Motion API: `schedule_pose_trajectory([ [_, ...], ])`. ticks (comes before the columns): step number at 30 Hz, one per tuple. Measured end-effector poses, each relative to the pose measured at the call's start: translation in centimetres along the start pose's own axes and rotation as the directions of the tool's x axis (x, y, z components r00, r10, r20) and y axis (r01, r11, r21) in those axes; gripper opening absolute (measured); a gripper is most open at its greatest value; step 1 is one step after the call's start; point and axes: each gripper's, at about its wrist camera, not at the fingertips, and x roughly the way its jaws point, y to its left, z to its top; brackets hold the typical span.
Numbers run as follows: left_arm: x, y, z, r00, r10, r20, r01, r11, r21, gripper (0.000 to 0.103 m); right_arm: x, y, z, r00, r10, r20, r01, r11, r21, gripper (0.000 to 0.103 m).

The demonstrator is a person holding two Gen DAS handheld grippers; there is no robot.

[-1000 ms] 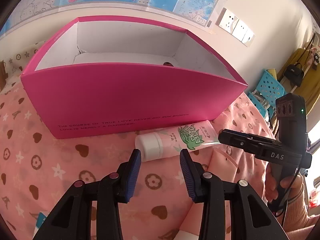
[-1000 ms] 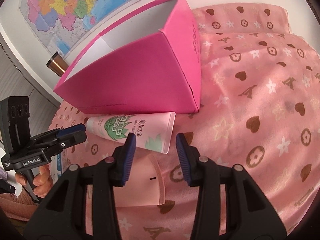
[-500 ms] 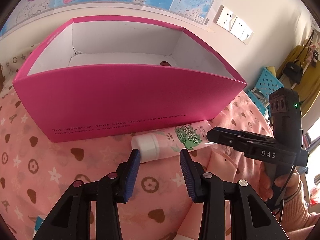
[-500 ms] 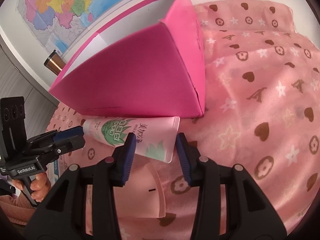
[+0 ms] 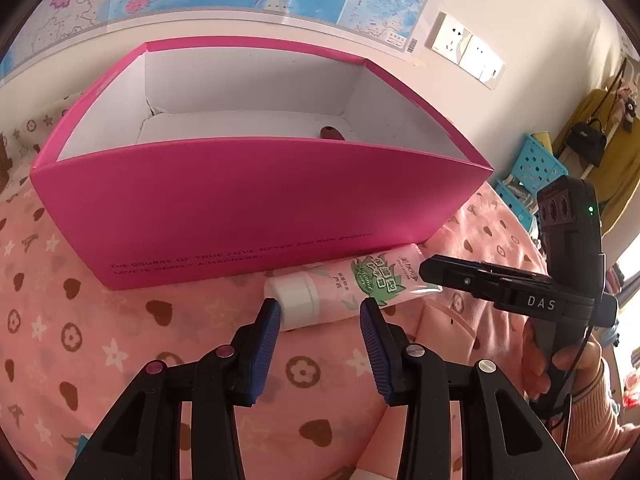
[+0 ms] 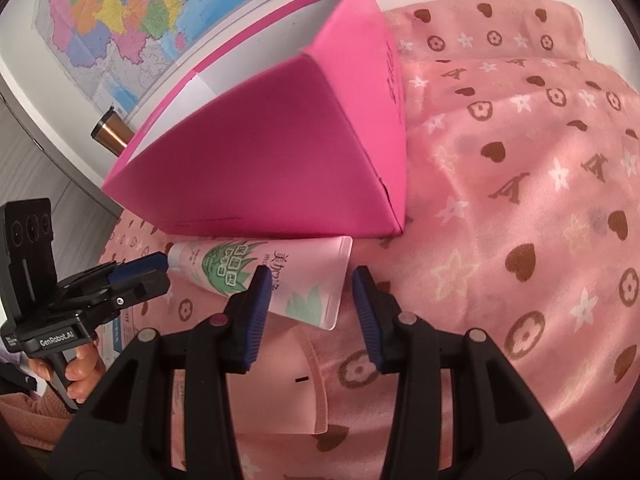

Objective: Organize rigid objects
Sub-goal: 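Close the right gripper on the pink-and-green cream tube and lift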

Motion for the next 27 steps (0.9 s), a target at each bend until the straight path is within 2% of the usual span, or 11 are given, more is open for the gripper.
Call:
schedule_pose_trajectory([
  [9, 0.0, -0.1, 0.1, 1.0, -0.002, -0.002, 0.002, 1.0, 0.01, 0.042, 0.3, 0.4, 0.0, 1.0, -0.012, -0.007, 0.011, 0.999, -0.031, 0.045],
  [12, -0.1, -0.9, -0.1, 0.998, -0.065, -0.014, 0.065, 0.998, 0.023, 0.042, 0.2, 0.7, 0.0, 0.996, 0.083, -0.016, -0.083, 0.996, -0.016, 0.04],
  [13, 0.0, -1.4, -0.1, 0.998, -0.057, -0.011, 0.057, 0.997, 0.042, 0.042, 0.3, 1.4, 0.0, 0.996, 0.087, -0.019, -0.087, 0.996, -0.037, 0.04],
  [15, 0.0, -2.4, -0.3, 0.999, -0.037, -0.009, 0.038, 0.996, 0.081, 0.042, 0.6, 2.3, 0.0, 1.0, 0.028, -0.014, -0.029, 0.996, -0.084, 0.04],
  [18, -0.3, -2.6, -0.5, 1.0, -0.027, -0.004, 0.027, 0.996, 0.09, 0.042, 0.8, 2.4, 0.0, 0.999, 0.035, -0.017, -0.037, 0.996, -0.078, 0.04],
  [23, -2.1, -0.1, 0.0, 0.998, 0.031, 0.056, -0.032, 0.999, 0.028, 0.042, 0.7, 1.4, -0.1, 1.0, 0.015, -0.023, -0.016, 0.999, -0.037, 0.04],
  [27, -1.7, 1.9, 0.5, 0.995, 0.084, 0.046, -0.084, 0.996, -0.015, 0.042, 1.0, 1.5, -0.3, 0.999, 0.014, -0.029, -0.015, 0.999, -0.042, 0.04],
])
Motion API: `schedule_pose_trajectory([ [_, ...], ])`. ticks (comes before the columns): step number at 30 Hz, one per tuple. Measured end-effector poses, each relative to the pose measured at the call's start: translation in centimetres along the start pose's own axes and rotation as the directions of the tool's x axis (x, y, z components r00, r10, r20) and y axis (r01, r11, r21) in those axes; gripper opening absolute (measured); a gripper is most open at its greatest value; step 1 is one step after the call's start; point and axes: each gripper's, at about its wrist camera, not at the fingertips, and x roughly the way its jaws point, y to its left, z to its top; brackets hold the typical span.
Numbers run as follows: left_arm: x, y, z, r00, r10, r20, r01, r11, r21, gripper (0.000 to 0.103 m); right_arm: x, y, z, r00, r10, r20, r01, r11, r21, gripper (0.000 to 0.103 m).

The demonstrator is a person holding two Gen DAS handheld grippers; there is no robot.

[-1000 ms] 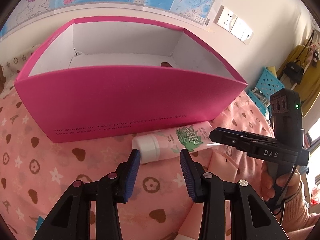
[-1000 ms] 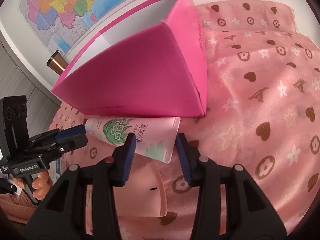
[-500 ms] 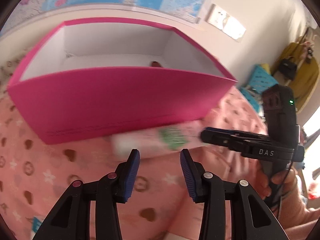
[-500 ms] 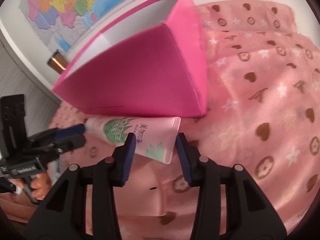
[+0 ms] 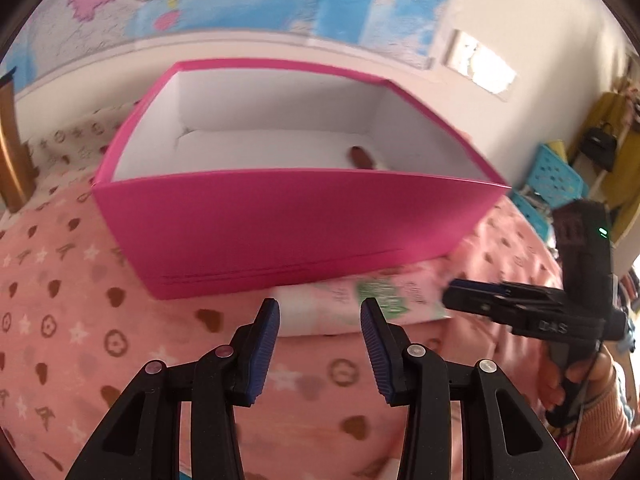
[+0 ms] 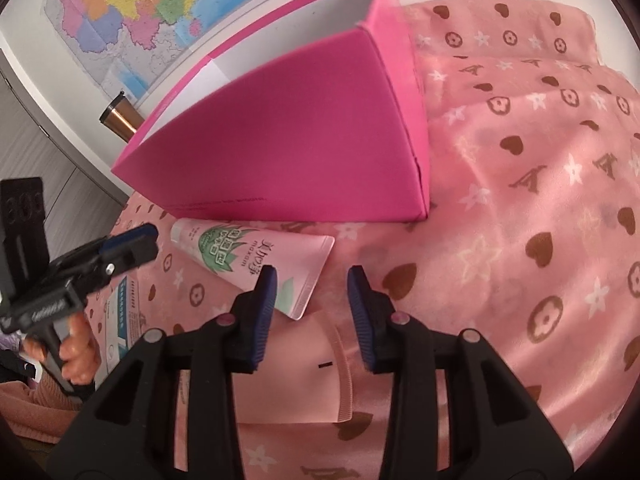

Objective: Organize rigid objects
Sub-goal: 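Close the right gripper on the pink-and-green cream tube and lift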

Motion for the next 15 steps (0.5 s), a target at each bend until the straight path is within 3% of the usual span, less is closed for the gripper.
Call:
schedule_pose_trajectory([
  [8, 1.3, 0.3, 0.0, 0.997, -0.064, -0.047, 0.063, 0.998, -0.019, 0.042, 0.2, 0.1, -0.1, 1.0, 0.026, 0.0, -0.026, 1.0, 0.004, 0.04],
  [15, 1.1, -0.7, -0.4, 0.997, -0.064, -0.047, 0.063, 0.998, -0.011, 0.045, 0.0, 0.1, -0.2, 1.0, 0.029, 0.007, -0.029, 1.0, 0.012, 0.044],
])
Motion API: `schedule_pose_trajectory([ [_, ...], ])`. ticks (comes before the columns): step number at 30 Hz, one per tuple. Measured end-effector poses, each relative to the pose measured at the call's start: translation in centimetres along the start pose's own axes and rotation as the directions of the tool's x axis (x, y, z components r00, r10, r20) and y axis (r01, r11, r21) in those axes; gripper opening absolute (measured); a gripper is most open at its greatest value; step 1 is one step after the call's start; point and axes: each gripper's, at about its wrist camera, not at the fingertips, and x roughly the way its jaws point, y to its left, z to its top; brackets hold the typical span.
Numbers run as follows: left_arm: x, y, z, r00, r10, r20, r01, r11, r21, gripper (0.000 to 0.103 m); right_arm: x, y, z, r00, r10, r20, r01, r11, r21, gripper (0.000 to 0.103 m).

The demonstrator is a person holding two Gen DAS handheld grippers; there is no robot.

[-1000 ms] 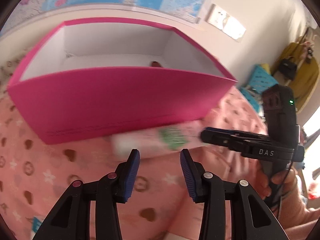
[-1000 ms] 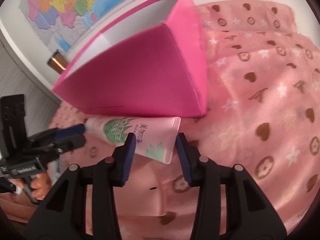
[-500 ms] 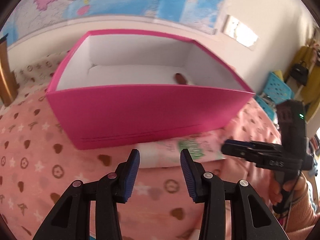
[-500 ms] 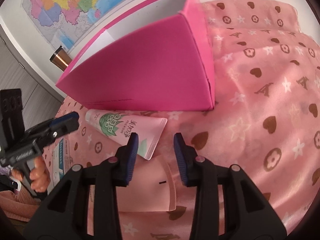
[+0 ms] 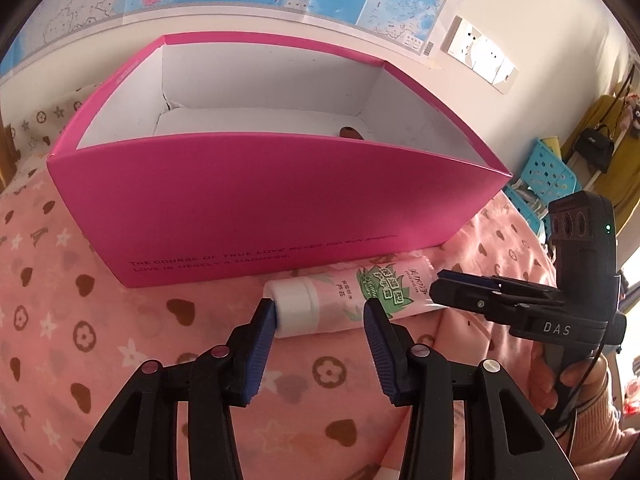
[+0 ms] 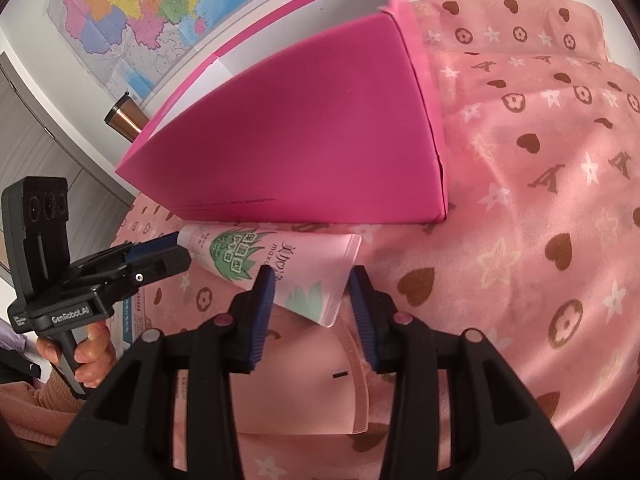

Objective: Organize rigid objects
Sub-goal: 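Close the right gripper on the pink-and-green cream tube and lift, then carry the cream tube over the magenta box and lower it inside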

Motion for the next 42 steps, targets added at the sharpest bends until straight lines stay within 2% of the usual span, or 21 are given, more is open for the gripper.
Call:
schedule_pose_trajectory([
  [11, -2.0, -1.5, 0.0, 0.998, -0.026, 0.05, 0.025, 0.999, 0.035, 0.046, -2.1, 0.8, -0.2, 0.999, -0.014, 0.036, 0.015, 1.0, -0.013, 0.044],
  [25, -5.3, -3.0, 0.7, 0.99, -0.063, 0.129, 0.054, 0.996, 0.072, 0.046, -6.2, 2.7, 0.3, 0.992, -0.018, 0.122, 0.026, 0.997, -0.067, 0.044],
  [42, -6.6, -3.6, 1.6, 0.982, -0.077, 0.172, 0.063, 0.994, 0.087, 0.046, -7.9, 3.9, 0.8, 0.983, -0.021, 0.182, 0.041, 0.994, -0.104, 0.044],
])
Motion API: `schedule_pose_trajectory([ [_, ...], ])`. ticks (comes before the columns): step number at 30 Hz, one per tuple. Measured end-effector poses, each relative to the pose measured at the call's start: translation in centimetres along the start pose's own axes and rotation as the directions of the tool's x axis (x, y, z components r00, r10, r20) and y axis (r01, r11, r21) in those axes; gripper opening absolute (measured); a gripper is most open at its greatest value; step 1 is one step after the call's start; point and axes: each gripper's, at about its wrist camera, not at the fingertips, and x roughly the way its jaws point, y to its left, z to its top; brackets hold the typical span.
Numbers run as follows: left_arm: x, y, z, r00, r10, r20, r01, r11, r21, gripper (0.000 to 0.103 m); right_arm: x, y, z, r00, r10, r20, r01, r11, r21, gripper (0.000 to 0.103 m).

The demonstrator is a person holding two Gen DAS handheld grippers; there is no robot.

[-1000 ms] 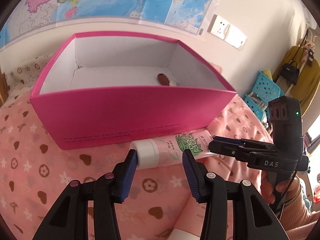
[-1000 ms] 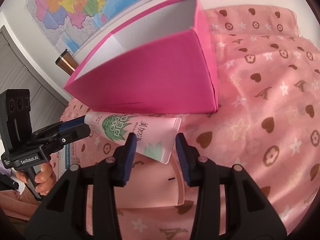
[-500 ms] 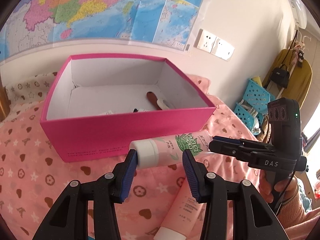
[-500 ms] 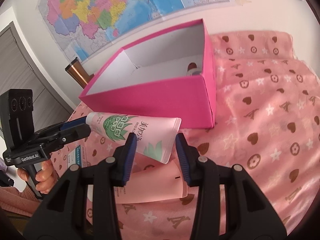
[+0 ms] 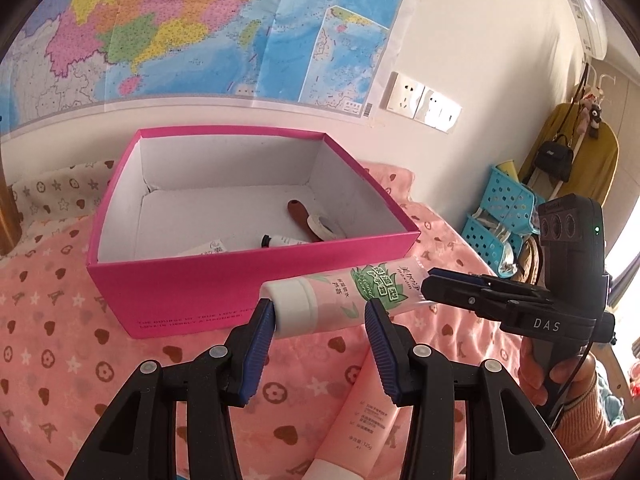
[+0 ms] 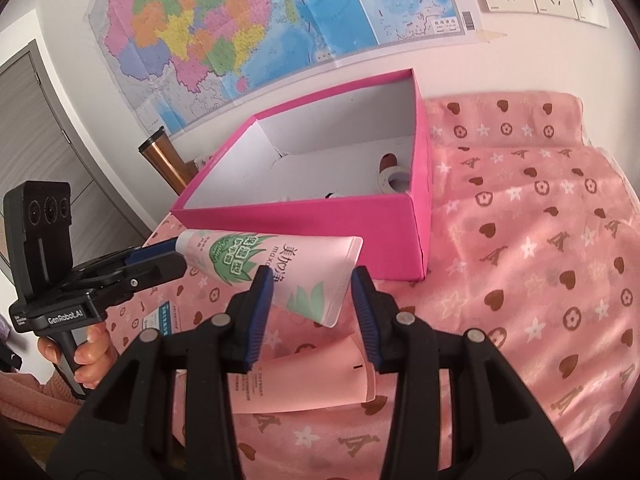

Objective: Organize rigid objects
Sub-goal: 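Carry the cream tube over the magenta box and lower it inside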

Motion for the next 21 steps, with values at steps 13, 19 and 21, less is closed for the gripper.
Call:
schedule_pose_trajectory([
  [13, -0.14, -0.27, 0.36, 1.0, 0.004, 0.017, -0.004, 1.0, 0.007, 0.046, -0.33, 0.18, 0.2, 1.0, -0.008, 0.02, 0.008, 1.0, -0.014, 0.044],
  [19, -0.23, -0.37, 0.68, 1.0, 0.002, 0.026, -0.002, 1.0, 0.011, 0.046, -0.57, 0.2, 0.53, 1.0, -0.01, 0.029, 0.01, 1.0, -0.018, 0.044],
  [21, -0.22, -0.39, 0.78, 1.0, 0.0, 0.029, -0.001, 1.0, 0.012, 0.046, -0.63, 0.24, 0.65, 0.999, -0.012, 0.031, 0.013, 1.0, -0.02, 0.044],
])
